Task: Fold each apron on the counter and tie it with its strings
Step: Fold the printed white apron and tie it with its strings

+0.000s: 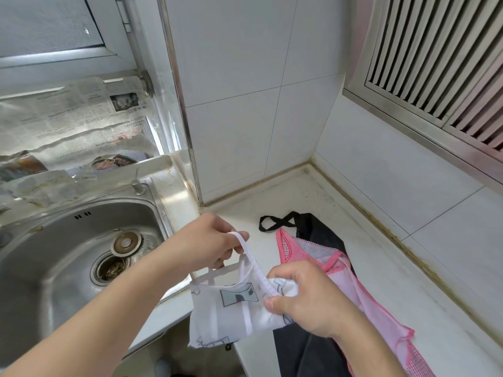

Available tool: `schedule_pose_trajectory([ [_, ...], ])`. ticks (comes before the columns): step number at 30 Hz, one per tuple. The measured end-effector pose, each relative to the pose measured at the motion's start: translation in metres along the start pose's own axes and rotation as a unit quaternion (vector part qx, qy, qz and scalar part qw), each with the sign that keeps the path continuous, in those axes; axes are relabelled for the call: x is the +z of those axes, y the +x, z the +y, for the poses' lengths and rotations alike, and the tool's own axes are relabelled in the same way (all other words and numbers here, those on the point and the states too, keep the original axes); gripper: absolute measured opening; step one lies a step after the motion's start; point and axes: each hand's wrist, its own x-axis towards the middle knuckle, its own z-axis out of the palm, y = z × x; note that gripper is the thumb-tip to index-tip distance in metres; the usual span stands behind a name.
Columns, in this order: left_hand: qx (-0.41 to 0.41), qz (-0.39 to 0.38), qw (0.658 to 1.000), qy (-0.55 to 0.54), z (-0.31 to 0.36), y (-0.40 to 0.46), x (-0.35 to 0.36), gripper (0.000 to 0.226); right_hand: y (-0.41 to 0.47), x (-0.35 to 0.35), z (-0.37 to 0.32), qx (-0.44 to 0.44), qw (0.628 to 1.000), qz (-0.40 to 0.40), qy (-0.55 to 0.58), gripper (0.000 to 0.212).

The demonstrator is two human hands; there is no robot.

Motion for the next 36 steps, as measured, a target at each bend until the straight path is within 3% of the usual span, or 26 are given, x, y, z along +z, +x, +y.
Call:
schedule_pose_trajectory([
  [2,0.005,0.037,0.999,-0.003,-0.003,0.004,0.001,0.041,0.001,-0.001,0.000,0.002,1.000,0.005,-0.011,0.011],
  [3,0.026,0.095,0.994,0.036,-0.005,0.005,0.002,0.042,0.001,-0.001,0.000,0.006,1.000,0.007,-0.018,0.012],
  [4,0.070,0.177,0.975,0.118,-0.007,0.007,0.002,0.041,0.003,-0.001,0.001,0.010,1.000,0.008,-0.024,0.014],
  [5,0.130,0.257,0.933,0.217,-0.008,0.008,0.002,0.039,0.004,0.000,0.003,0.014,0.999,0.007,-0.037,0.015],
  [6,0.180,0.309,0.894,0.270,-0.006,0.007,0.003,0.037,0.004,0.001,0.005,0.016,0.998,0.005,-0.059,0.014],
  [7,0.206,0.335,0.884,0.255,-0.005,0.007,0.001,0.036,0.004,0.003,0.007,0.020,0.996,0.004,-0.086,0.014],
  [8,0.210,0.327,0.906,0.166,0.001,0.009,-0.003,0.035,0.004,0.004,0.009,0.023,0.994,0.005,-0.105,0.013],
  [9,0.184,0.289,0.939,0.005,0.006,0.012,-0.011,0.037,0.003,0.005,0.011,0.029,0.994,0.009,-0.105,0.013],
  [11,0.090,0.162,0.955,-0.233,0.014,0.013,-0.023,0.040,0.003,0.005,0.014,0.045,0.996,0.024,-0.074,0.009],
  [12,0.051,0.134,0.960,-0.241,0.014,0.013,-0.028,0.039,0.003,0.006,0.015,0.050,0.996,0.025,-0.067,0.009],
  [14,0.024,0.175,0.972,-0.158,0.009,0.016,-0.033,0.035,0.005,0.007,0.015,0.056,0.996,0.019,-0.066,0.021],
  [15,0.034,0.203,0.964,-0.165,0.008,0.017,-0.036,0.026,0.005,0.006,0.015,0.061,0.996,0.016,-0.062,0.023],
  [17,0.075,0.173,0.930,-0.317,0.005,0.017,-0.042,0.014,0.006,0.006,0.015,0.069,0.997,0.010,-0.033,0.020],
  [19,0.129,0.099,0.879,-0.449,0.004,0.016,-0.046,0.044,0.007,0.006,0.016,0.074,0.997,0.005,-0.003,0.016],
  [20,0.147,0.096,0.881,-0.440,0.002,0.015,-0.047,0.057,0.007,0.006,0.018,0.074,0.997,0.006,0.012,0.015],
  [21,0.155,0.127,0.903,-0.380,-0.002,0.017,-0.047,0.065,0.007,0.007,0.019,0.077,0.996,0.010,0.032,0.014],
  [24,0.116,0.245,0.957,-0.105,-0.014,0.013,-0.041,0.050,0.008,0.007,0.023,0.096,0.984,0.027,0.147,0.009],
  [25,0.085,0.222,0.970,-0.053,-0.016,0.010,-0.038,0.044,0.009,0.007,0.024,0.100,0.975,0.029,0.194,0.008],
  [27,0.010,0.075,0.997,0.020,-0.021,0.003,-0.029,0.059,0.011,0.004,0.021,0.103,0.958,0.033,0.267,0.005],
  [30,-0.045,-0.149,0.982,0.109,-0.022,-0.007,-0.007,0.044,0.014,0.000,0.015,0.100,0.943,0.031,0.315,0.003],
  [31,-0.036,-0.169,0.978,0.115,-0.024,-0.006,-0.001,0.039,0.016,-0.002,0.014,0.100,0.941,0.033,0.321,0.003],
  [36,-0.021,-0.109,0.993,-0.028,-0.030,-0.003,-0.001,0.019,0.017,-0.007,0.018,0.076,0.952,0.042,0.295,0.015],
])
